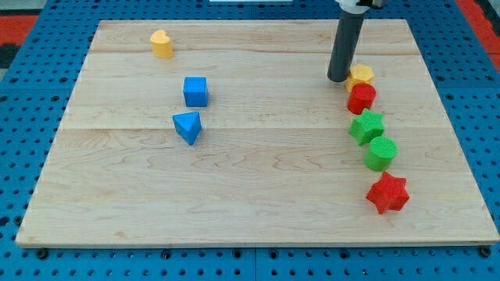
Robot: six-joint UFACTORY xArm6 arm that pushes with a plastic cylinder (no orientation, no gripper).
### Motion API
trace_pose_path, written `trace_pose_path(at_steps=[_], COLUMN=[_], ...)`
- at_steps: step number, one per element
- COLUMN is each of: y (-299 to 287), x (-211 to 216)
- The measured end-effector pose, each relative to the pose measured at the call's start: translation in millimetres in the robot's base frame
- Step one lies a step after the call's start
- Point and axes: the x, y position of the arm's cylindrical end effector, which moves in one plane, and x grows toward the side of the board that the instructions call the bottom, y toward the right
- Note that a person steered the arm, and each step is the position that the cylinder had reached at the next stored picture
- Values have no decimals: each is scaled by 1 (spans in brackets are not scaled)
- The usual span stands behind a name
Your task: Slide blue cube towards top right
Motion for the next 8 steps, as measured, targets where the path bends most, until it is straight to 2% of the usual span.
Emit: trace_pose_path(at_steps=[2,5,6,7,8], y=[-5,-237,-293,-314,-289], x=[-35,-34,-7,38,45])
